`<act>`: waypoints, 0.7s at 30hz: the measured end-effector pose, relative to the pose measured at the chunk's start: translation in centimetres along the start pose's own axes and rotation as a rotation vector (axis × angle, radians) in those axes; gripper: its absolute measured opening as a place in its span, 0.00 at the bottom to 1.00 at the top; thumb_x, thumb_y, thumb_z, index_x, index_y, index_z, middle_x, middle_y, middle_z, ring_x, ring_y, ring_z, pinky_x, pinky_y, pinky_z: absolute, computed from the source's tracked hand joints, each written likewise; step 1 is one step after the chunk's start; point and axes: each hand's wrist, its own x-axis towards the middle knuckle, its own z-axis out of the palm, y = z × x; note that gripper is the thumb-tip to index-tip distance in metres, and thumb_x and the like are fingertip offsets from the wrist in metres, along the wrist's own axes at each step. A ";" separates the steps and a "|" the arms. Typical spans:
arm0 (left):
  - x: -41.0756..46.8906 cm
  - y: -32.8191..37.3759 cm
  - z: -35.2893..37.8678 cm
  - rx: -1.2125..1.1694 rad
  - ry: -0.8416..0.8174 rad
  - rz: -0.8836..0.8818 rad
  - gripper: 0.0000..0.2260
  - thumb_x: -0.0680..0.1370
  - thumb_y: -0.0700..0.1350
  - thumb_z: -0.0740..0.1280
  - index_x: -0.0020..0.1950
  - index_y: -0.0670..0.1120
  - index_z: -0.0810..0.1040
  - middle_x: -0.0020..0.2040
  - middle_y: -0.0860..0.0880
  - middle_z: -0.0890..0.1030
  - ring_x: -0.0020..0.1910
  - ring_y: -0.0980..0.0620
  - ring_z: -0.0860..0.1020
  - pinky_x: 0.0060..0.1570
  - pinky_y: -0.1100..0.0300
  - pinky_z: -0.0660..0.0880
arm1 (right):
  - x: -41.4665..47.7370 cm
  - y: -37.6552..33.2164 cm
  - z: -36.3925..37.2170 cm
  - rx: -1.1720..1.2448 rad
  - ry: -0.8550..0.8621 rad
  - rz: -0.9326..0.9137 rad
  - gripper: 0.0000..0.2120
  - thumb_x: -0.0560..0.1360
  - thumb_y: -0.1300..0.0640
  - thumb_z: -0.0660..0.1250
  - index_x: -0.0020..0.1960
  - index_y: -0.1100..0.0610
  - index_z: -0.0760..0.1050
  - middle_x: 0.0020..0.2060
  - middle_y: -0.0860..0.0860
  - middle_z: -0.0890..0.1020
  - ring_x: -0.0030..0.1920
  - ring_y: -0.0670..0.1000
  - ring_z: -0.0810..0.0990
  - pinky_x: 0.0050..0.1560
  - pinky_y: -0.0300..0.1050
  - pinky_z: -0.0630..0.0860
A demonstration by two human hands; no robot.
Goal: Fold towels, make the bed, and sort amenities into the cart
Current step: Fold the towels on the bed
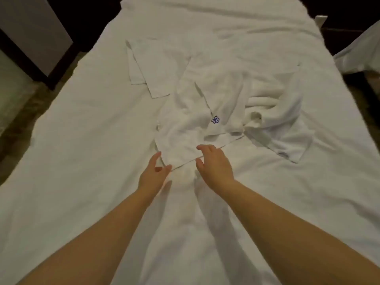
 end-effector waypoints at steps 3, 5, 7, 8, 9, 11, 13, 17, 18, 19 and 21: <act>2.0 -1.0 2.1 -0.163 -0.056 -0.011 0.20 0.80 0.45 0.63 0.71 0.54 0.67 0.59 0.49 0.75 0.57 0.51 0.75 0.53 0.60 0.71 | 2.6 -0.3 3.9 -0.083 0.053 -0.107 0.20 0.78 0.53 0.60 0.70 0.51 0.67 0.65 0.50 0.72 0.63 0.54 0.69 0.60 0.48 0.69; 3.0 -1.4 3.2 -0.277 -0.042 -0.026 0.13 0.80 0.42 0.63 0.64 0.51 0.74 0.57 0.43 0.78 0.51 0.50 0.76 0.54 0.56 0.74 | 3.7 -0.1 5.8 -0.165 0.036 -0.114 0.20 0.76 0.52 0.62 0.68 0.51 0.67 0.65 0.50 0.71 0.64 0.54 0.67 0.59 0.48 0.67; 3.1 -1.3 3.4 -0.338 0.010 -0.010 0.08 0.79 0.38 0.64 0.53 0.49 0.79 0.51 0.40 0.80 0.45 0.50 0.76 0.54 0.53 0.75 | 4.4 0.4 7.0 -0.204 0.079 -0.072 0.18 0.76 0.49 0.60 0.65 0.51 0.70 0.64 0.49 0.71 0.64 0.54 0.66 0.59 0.48 0.64; 2.7 -1.2 3.3 -0.349 0.030 0.004 0.08 0.78 0.37 0.64 0.50 0.48 0.80 0.47 0.41 0.80 0.42 0.51 0.76 0.51 0.56 0.76 | 4.3 0.5 6.9 -0.201 0.110 -0.059 0.17 0.77 0.48 0.59 0.64 0.50 0.70 0.63 0.48 0.71 0.65 0.53 0.66 0.60 0.48 0.62; 1.9 -1.0 3.1 -0.363 0.040 0.018 0.08 0.78 0.35 0.64 0.50 0.46 0.80 0.44 0.43 0.80 0.39 0.52 0.76 0.45 0.61 0.76 | 3.9 0.6 7.2 -0.167 0.127 -0.067 0.18 0.77 0.48 0.59 0.66 0.49 0.70 0.64 0.48 0.72 0.66 0.52 0.66 0.62 0.48 0.60; -0.6 0.3 2.3 -0.407 0.005 0.066 0.08 0.77 0.34 0.65 0.53 0.43 0.80 0.41 0.48 0.80 0.38 0.55 0.77 0.39 0.71 0.75 | 2.6 0.2 7.1 -0.066 0.092 -0.079 0.22 0.77 0.46 0.60 0.70 0.48 0.67 0.67 0.47 0.71 0.68 0.51 0.66 0.68 0.49 0.57; -3.4 1.9 1.0 -0.437 -0.085 0.101 0.09 0.76 0.34 0.67 0.52 0.45 0.80 0.44 0.51 0.82 0.43 0.56 0.80 0.42 0.71 0.76 | 0.5 -0.6 6.3 0.022 0.075 -0.117 0.22 0.77 0.46 0.60 0.70 0.50 0.67 0.66 0.47 0.73 0.67 0.50 0.69 0.71 0.51 0.56; -9.0 4.8 -3.0 -0.308 -0.180 0.258 0.14 0.71 0.39 0.73 0.50 0.56 0.80 0.51 0.54 0.82 0.51 0.53 0.81 0.52 0.61 0.77 | -4.3 -3.4 0.2 0.441 0.231 -0.075 0.16 0.75 0.54 0.54 0.55 0.54 0.77 0.46 0.50 0.83 0.46 0.52 0.79 0.46 0.44 0.71; -10.3 5.5 -4.0 -0.200 -0.160 0.329 0.15 0.70 0.41 0.74 0.50 0.58 0.78 0.52 0.55 0.80 0.52 0.53 0.79 0.53 0.59 0.76 | -5.7 -4.5 -1.9 0.500 0.266 -0.078 0.16 0.75 0.54 0.53 0.54 0.55 0.77 0.43 0.50 0.82 0.43 0.52 0.79 0.41 0.44 0.70; -11.7 6.4 -5.0 -0.085 -0.112 0.414 0.15 0.70 0.42 0.75 0.49 0.60 0.76 0.52 0.57 0.78 0.52 0.56 0.78 0.53 0.60 0.74 | -7.1 -5.7 -4.0 0.518 0.285 -0.106 0.15 0.74 0.54 0.54 0.53 0.56 0.76 0.41 0.50 0.81 0.40 0.51 0.78 0.39 0.44 0.70; -14.9 8.3 -7.0 0.089 0.025 0.587 0.13 0.69 0.47 0.74 0.45 0.61 0.73 0.48 0.60 0.75 0.50 0.62 0.74 0.49 0.69 0.69 | -10.7 -8.4 -8.1 0.532 0.271 -0.171 0.13 0.74 0.52 0.55 0.52 0.55 0.75 0.37 0.46 0.78 0.35 0.45 0.75 0.36 0.39 0.69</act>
